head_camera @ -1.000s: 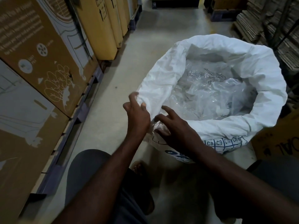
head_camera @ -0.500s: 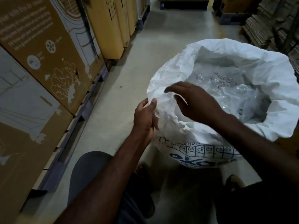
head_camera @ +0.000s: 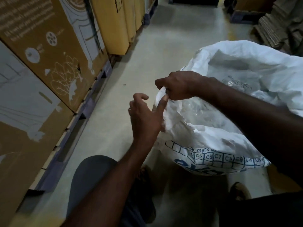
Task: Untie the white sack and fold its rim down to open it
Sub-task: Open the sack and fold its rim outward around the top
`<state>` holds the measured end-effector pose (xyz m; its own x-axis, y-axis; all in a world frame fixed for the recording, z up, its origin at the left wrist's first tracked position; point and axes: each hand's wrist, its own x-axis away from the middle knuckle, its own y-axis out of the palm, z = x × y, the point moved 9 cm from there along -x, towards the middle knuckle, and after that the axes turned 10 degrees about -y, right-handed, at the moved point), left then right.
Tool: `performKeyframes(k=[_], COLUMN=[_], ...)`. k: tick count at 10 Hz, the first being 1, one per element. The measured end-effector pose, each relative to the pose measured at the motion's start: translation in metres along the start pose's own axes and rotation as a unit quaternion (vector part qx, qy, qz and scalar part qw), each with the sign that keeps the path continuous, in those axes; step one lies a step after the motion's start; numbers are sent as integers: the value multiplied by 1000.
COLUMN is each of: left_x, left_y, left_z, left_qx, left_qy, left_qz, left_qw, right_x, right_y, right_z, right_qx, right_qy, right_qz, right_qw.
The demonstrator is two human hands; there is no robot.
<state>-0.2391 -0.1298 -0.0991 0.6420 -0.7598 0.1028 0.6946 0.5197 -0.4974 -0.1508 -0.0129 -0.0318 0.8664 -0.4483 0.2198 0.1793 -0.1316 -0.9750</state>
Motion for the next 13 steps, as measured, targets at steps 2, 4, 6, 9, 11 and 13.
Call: performKeyframes(k=[2,4,6,9,11,13], left_x=[8,-4,25,47,38,38], left_y=[36,65,82,55,78,71], left_z=[-24,-22,-26,-12,-30,-14], left_qx=[127,278,395,91,314,177], left_qy=[-99,-148,-342,-84,-272,-181], left_qz=[-136,-217,-244,-175,-242,-216], left_qw=[978,924,817,977,877,943], right_x=[-5,-5,-1,8,4,2], right_y=[5,-8,20,19,19,26], right_z=[5,-7,-17,11,10,16], right_qx=[1,14,73,41,10,18], right_qy=[-6,-100,-144,-44,-18,56], right_qz=[17,102,123,180,154,157], right_qw=[1000,990,979,982,988,986])
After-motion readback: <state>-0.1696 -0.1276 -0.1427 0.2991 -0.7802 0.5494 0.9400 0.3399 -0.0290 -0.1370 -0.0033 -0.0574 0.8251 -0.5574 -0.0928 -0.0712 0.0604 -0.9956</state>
